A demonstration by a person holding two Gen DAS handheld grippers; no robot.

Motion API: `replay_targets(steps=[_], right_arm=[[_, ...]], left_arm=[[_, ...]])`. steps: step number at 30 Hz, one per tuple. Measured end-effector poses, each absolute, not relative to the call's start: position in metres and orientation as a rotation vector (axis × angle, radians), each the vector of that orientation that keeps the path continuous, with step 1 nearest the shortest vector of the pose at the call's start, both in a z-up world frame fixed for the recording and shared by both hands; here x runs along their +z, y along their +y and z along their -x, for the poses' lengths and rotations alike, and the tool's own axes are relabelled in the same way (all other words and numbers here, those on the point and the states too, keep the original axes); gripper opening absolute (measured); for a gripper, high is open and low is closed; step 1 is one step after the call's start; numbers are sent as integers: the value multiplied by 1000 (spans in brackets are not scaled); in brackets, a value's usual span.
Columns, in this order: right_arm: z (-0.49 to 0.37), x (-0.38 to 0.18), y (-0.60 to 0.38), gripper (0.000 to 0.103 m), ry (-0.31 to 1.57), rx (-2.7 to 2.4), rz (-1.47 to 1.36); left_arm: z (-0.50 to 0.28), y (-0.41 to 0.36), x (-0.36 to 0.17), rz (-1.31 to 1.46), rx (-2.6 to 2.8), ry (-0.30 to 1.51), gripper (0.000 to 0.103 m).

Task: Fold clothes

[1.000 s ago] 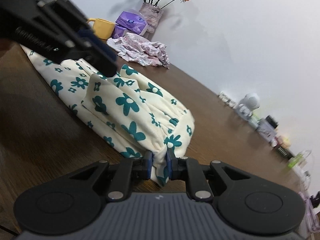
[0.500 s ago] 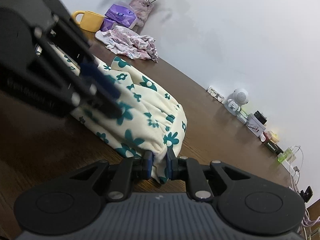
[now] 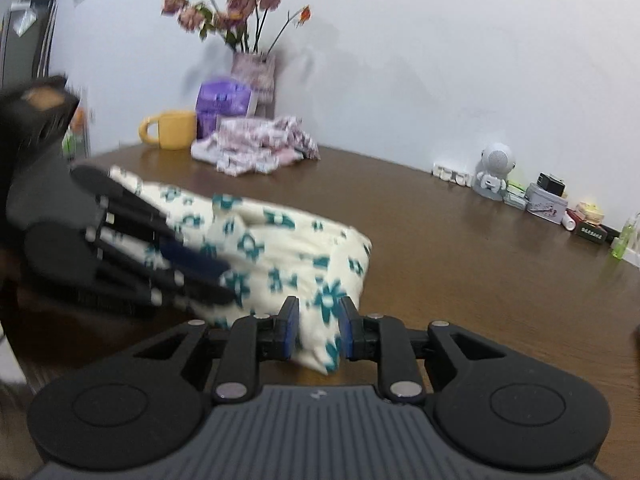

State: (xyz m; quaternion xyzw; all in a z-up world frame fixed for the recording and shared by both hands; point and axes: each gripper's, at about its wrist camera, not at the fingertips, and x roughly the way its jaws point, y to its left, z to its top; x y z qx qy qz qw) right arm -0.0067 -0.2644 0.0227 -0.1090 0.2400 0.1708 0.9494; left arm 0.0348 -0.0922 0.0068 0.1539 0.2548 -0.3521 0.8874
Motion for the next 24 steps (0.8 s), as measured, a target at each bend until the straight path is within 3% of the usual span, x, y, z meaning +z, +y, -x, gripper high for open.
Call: replay_targets(steps=[8, 14, 24], right_arm=[[-7, 9, -254, 19, 521, 343, 229], [-15, 0, -247, 20, 539, 338, 236], [-14, 0, -244, 20, 539, 332, 252]], left_arm=[[-33, -75, 18, -290, -728, 535, 25], [-35, -76, 33, -244, -700, 443, 25], [-58, -76, 11, -240, -651, 582, 24]])
